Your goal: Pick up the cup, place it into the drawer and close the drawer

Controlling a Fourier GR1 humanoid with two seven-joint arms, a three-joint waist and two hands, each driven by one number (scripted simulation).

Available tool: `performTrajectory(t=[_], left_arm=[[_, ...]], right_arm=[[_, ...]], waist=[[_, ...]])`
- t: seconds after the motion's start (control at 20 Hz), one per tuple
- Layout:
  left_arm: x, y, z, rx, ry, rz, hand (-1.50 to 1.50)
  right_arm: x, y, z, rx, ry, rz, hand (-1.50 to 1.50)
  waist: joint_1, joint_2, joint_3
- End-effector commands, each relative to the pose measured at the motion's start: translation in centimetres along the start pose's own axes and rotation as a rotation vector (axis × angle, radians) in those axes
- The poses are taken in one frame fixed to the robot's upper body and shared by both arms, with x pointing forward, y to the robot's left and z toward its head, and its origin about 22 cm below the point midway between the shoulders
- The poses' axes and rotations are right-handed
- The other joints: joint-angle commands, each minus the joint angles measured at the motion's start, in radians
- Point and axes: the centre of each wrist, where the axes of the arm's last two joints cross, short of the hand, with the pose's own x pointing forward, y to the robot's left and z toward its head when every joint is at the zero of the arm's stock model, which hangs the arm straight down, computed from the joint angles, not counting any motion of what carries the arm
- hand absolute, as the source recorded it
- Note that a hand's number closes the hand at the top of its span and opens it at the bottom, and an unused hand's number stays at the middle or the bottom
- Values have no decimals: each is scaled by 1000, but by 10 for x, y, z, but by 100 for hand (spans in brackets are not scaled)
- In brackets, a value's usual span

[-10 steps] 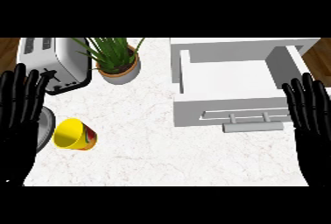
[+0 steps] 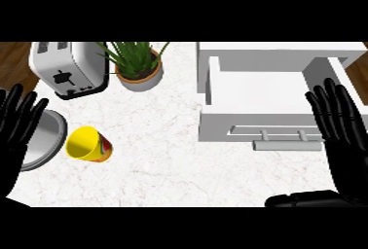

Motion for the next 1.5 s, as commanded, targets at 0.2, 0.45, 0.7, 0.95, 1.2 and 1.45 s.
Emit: performTrajectory(t=[0.2,0.45,0.7,0.95,1.2,1.45], left_arm=[[-20,55,-7,55,101,107,-150],[-55,74,-1,78,175,64,-150],[-103,84,19,102,235,31,-150],[-122,92,40,136,281,-17,-150],[-159,121,56,168,333,2,-150],[-185,112,49,181,343,-4,-150]], right_arm=[[-30,-2,-16,57,51,-35,-150],[-31,-20,-35,69,50,-33,-150],[-12,-22,-57,62,28,-10,-150],[-8,-27,-51,65,19,10,-150],[-14,-37,-49,76,14,1,-150],[-18,-15,-44,61,6,-9,-150]], waist=[[-5,-1,0],[-5,-1,0],[-8,1,0],[-7,-1,0],[-16,2,-1],[-13,0,0]])
